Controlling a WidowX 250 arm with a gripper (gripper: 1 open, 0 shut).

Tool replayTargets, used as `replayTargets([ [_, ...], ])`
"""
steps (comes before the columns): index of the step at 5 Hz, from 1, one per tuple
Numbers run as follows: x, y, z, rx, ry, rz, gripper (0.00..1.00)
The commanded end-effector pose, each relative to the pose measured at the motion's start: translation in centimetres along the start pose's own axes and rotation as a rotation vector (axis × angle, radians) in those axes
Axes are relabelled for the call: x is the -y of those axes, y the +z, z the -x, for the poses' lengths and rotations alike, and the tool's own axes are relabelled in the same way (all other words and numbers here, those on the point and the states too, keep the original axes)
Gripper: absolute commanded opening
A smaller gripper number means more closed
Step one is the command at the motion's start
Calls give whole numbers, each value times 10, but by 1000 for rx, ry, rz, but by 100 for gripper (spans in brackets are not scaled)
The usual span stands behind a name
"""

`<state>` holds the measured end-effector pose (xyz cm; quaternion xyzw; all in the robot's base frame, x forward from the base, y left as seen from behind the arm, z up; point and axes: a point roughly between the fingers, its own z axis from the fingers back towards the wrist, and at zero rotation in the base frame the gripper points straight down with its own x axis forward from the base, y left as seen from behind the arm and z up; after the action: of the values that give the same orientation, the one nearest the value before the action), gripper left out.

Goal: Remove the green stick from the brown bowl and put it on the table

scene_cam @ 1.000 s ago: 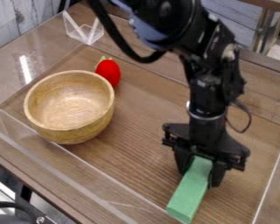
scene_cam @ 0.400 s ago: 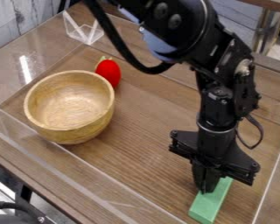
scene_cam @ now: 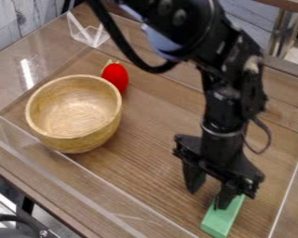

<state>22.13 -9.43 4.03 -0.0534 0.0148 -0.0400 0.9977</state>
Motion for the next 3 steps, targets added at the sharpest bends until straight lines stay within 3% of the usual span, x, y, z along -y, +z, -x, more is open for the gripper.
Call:
replayTargets([
  [1, 12, 19, -22, 85, -13, 3, 100],
  [3, 22, 24, -29, 71, 15, -1, 100],
])
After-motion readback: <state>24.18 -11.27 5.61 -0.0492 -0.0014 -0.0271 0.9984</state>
